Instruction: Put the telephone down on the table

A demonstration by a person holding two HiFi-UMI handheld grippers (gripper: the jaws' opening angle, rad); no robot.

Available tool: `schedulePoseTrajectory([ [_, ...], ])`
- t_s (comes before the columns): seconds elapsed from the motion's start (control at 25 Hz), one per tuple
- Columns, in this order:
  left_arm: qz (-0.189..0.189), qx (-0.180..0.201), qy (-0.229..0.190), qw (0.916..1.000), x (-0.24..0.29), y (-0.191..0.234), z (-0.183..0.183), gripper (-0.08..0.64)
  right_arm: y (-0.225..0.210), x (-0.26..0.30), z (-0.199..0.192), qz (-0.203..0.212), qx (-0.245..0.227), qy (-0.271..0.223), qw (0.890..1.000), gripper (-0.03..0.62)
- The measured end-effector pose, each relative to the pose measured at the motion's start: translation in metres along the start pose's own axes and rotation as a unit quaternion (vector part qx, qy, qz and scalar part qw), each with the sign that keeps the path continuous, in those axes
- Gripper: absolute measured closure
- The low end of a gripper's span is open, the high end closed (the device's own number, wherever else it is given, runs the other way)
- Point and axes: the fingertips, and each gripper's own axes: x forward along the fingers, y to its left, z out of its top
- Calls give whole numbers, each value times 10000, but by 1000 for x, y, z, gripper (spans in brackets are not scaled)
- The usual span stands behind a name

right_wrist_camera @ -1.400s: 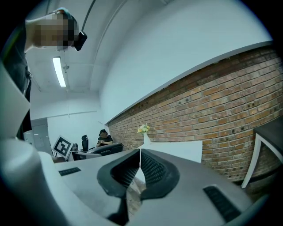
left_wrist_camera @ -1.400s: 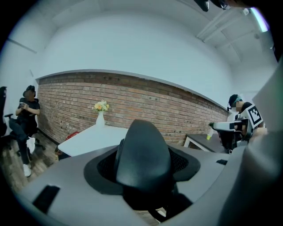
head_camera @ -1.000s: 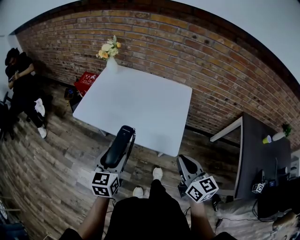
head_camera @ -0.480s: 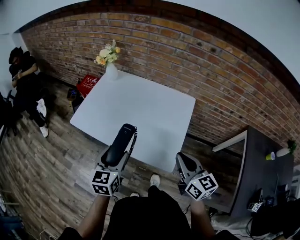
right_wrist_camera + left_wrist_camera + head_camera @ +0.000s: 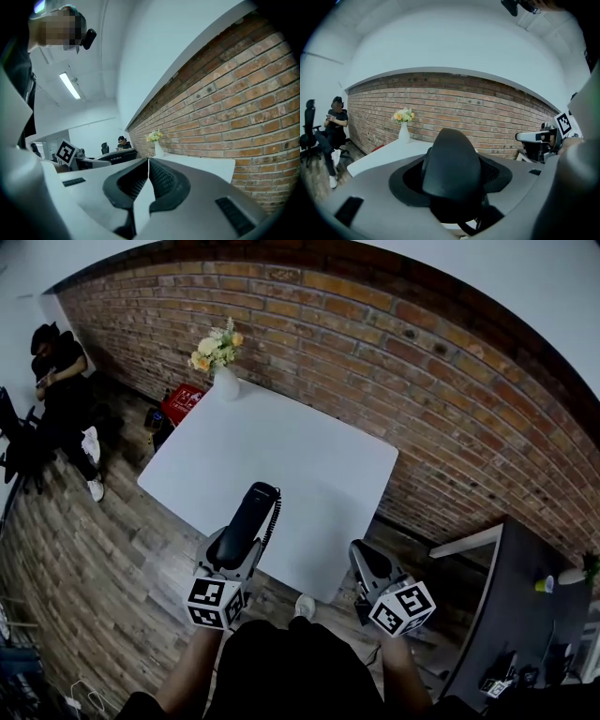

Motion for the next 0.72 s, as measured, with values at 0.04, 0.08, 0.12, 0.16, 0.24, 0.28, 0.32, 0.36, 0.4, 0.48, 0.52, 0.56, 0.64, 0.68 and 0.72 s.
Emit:
schedulePoseTrajectory([
  [0.04,25,-15,-14,10000,4,-3,1,281,-5,2,1,49,-9,10,10000,569],
  [0.08,46,-34,-28,10000,8,-6,1,281,-9,3,2,96,-17,10,10000,569],
  [0.12,58,-51,-39,10000,12,-9,1,281,-14,3,4,127,-16,6,9999,569],
  [0.16,61,-62,-47,10000,17,-11,2,281,-19,3,5,135,-6,3,9999,569],
  [0.24,40,-69,-60,10000,26,-16,4,281,-29,4,6,132,15,6,9999,569],
  [0.28,24,-69,-64,10000,30,-18,5,281,-32,5,6,133,24,16,9999,569],
  [0.32,8,-67,-69,10000,34,-19,6,281,-36,7,6,127,38,30,9999,569],
  [0.36,-9,-64,-73,10000,38,-20,8,281,-38,8,6,112,59,43,9999,569],
  [0.4,-26,-59,-78,9999,42,-20,9,281,-41,9,6,91,86,54,9999,569],
  [0.48,-61,-54,-80,9999,50,-20,12,282,-46,12,6,63,128,67,9999,569],
  [0.52,-79,-54,-76,9999,54,-20,13,282,-47,14,6,56,141,75,9999,569],
  [0.56,-96,-51,-70,9999,59,-19,15,282,-49,16,7,51,149,83,9998,569],
  [0.64,-135,-32,-54,9999,70,-15,17,282,-52,21,6,20,174,105,9998,569],
  [0.68,-163,-23,-43,9999,77,-13,18,282,-54,23,6,-4,185,119,9998,569],
  [0.72,-198,-18,-30,9998,84,-11,18,282,-56,26,5,-30,187,133,9997,569],
])
